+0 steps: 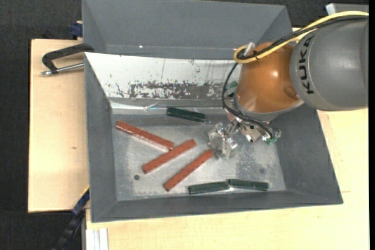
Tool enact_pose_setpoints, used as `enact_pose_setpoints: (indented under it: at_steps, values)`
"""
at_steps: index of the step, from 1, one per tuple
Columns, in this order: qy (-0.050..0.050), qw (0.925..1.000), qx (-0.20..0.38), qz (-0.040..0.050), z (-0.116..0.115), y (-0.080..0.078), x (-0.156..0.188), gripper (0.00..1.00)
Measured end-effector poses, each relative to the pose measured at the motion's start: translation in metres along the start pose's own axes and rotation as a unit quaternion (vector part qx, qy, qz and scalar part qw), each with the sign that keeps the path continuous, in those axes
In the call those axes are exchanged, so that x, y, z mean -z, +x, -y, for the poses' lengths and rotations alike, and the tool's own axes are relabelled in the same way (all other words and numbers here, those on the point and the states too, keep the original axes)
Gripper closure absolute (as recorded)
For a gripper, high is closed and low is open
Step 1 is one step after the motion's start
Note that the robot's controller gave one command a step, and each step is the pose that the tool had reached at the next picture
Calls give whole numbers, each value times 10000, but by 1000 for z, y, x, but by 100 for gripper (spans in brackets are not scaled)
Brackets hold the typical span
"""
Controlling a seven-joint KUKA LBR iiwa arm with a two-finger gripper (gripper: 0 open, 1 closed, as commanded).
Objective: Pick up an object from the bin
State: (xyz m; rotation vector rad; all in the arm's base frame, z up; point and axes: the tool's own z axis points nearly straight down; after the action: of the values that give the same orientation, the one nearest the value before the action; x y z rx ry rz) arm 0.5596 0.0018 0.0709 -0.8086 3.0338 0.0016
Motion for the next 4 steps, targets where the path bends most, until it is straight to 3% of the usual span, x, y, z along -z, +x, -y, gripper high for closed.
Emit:
enact_pose_setpoints:
  at_steps: [1, 2, 4]
  values:
    - [-9, 9818, 1899, -11, -26, 13, 0, 0]
    - [-3, 9819, 1896, -7, -26, 13, 0, 0]
    - [3, 9772, 2122, 40, -97, -45, 16, 0]
